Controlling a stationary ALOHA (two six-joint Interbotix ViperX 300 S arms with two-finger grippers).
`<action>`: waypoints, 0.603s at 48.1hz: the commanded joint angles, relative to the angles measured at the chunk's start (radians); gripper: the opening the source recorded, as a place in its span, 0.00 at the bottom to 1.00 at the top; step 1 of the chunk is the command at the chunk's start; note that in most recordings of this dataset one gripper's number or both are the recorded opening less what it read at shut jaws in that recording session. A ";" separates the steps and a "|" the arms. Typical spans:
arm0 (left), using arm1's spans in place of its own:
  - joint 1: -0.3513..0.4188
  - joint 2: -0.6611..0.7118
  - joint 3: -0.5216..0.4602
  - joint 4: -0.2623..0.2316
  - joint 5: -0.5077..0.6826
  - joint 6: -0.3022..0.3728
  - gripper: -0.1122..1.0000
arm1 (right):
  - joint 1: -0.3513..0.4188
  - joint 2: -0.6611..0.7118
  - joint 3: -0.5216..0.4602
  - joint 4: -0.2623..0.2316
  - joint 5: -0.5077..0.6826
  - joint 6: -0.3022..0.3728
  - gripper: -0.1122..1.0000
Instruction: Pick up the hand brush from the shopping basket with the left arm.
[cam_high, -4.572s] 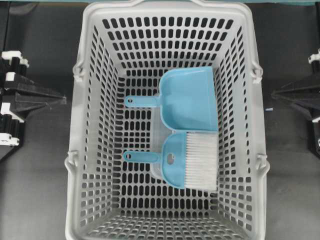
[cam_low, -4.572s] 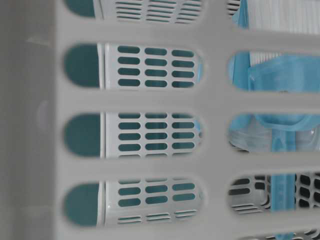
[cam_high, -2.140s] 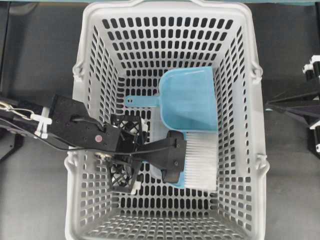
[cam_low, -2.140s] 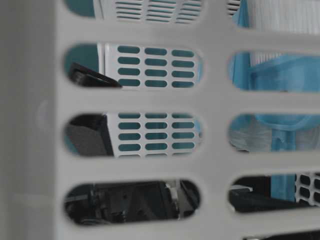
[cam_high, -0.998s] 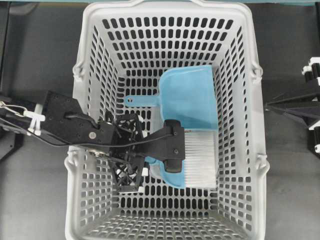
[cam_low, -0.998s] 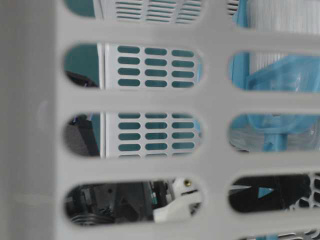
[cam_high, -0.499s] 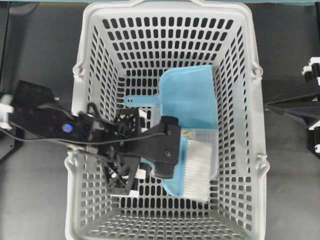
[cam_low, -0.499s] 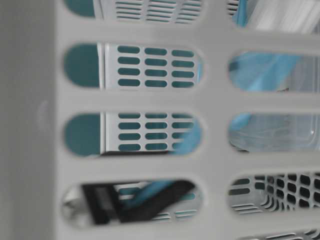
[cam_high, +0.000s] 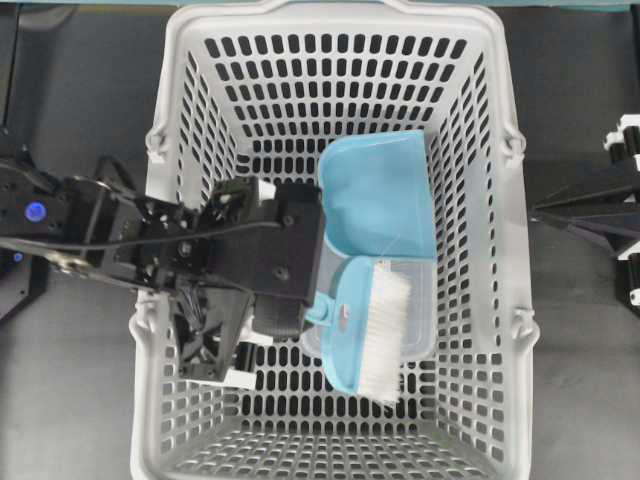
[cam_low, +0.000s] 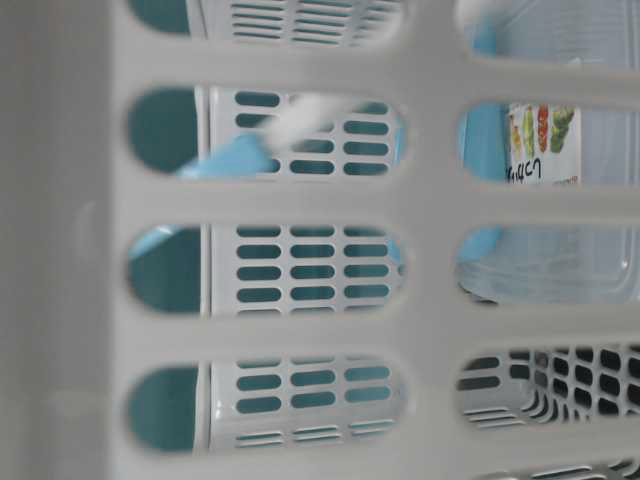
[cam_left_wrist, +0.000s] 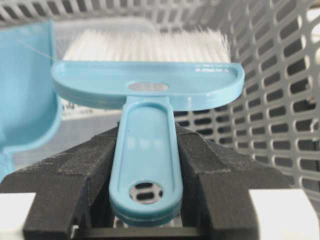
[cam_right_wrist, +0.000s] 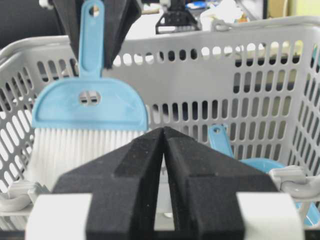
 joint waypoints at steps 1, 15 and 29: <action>-0.002 -0.029 -0.044 0.003 -0.008 0.003 0.36 | 0.000 0.008 -0.006 0.003 -0.005 0.002 0.10; 0.009 -0.031 -0.100 0.003 -0.002 0.049 0.36 | 0.000 0.009 -0.006 0.003 -0.005 0.002 0.10; 0.031 -0.044 -0.133 0.003 -0.003 0.055 0.36 | 0.000 0.008 -0.006 0.003 -0.005 0.002 0.10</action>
